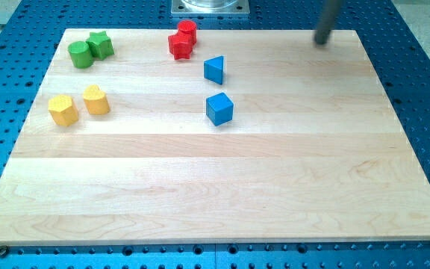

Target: Move the arm towards the red circle

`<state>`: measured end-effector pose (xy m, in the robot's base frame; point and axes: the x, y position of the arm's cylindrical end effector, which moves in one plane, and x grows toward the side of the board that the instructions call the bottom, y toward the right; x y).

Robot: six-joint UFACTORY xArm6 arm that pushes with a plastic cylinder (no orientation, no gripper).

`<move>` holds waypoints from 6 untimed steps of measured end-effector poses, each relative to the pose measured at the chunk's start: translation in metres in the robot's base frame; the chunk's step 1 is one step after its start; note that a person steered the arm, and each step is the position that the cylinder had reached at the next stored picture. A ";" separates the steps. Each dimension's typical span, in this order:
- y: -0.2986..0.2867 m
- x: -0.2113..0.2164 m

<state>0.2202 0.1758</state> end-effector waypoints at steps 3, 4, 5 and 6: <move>-0.092 -0.026; -0.122 -0.028; -0.147 -0.027; -0.174 -0.027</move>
